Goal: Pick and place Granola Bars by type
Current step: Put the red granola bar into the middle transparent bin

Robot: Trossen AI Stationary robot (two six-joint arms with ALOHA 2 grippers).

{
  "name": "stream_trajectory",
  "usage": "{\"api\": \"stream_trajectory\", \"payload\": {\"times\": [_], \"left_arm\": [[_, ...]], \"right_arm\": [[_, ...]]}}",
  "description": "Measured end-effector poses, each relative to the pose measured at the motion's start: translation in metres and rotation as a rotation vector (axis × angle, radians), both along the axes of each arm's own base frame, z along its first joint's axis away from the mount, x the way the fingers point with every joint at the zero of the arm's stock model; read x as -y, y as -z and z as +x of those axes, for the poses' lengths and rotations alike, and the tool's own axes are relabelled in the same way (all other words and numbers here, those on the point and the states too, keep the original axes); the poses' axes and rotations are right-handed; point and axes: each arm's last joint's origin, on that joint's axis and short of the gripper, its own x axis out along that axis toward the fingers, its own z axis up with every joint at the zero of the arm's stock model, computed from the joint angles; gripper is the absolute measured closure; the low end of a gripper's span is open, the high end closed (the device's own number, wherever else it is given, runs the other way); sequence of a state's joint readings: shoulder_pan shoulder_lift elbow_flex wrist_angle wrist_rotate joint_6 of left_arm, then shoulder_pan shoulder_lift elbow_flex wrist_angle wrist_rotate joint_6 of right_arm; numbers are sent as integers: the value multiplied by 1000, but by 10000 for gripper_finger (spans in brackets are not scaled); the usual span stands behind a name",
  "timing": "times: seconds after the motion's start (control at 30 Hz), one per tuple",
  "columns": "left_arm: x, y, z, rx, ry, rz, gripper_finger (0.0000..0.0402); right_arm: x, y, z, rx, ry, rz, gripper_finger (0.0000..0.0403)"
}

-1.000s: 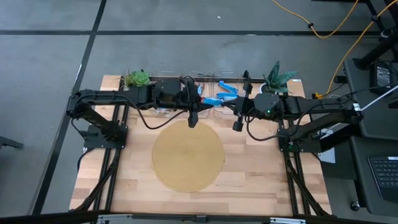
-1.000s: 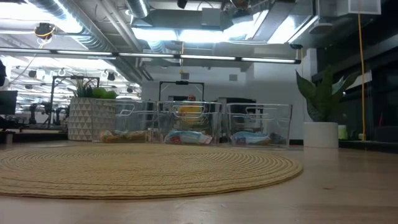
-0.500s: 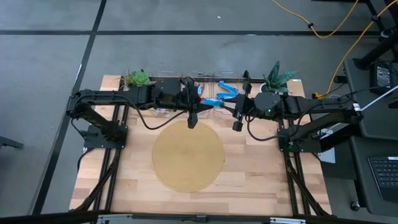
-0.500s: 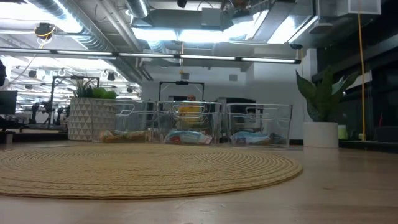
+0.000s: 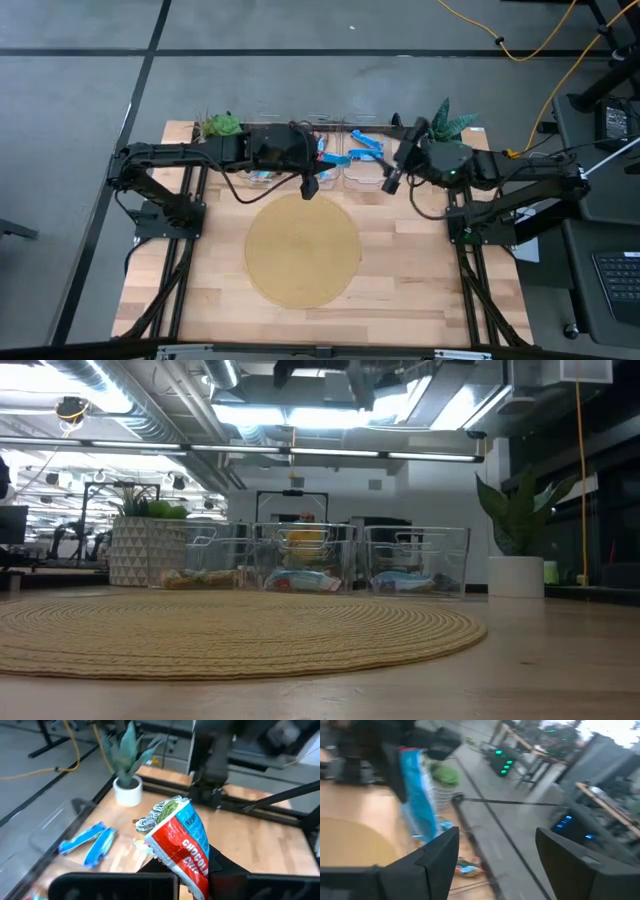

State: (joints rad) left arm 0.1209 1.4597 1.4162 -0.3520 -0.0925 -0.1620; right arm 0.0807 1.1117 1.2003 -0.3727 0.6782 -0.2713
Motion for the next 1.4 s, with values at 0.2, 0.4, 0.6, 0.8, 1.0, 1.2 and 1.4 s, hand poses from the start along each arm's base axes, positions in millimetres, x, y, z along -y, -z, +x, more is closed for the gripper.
{"api": "stream_trajectory", "payload": {"times": [0.2,0.4,0.6,0.8,1.0,1.2,1.4], "left_arm": [[-19,6,-6,-68,-60,-10,398],[-54,11,-17,-132,-170,-14,398],[-98,33,-17,-210,-214,-49,398],[-133,78,-3,-321,-199,-160,398],[-145,115,14,-389,-162,-227,397],[-150,140,22,-452,-165,-266,397],[-154,151,24,-459,-150,-311,386]], "right_arm": [[3,-14,-25,77,44,24,132],[8,-20,-55,74,55,38,132],[18,-16,-82,18,84,94,132],[22,-15,-102,19,121,123,132],[21,-16,-114,20,122,124,132],[21,-13,-118,-10,114,134,132],[20,-6,-117,-44,87,143,132]]}}
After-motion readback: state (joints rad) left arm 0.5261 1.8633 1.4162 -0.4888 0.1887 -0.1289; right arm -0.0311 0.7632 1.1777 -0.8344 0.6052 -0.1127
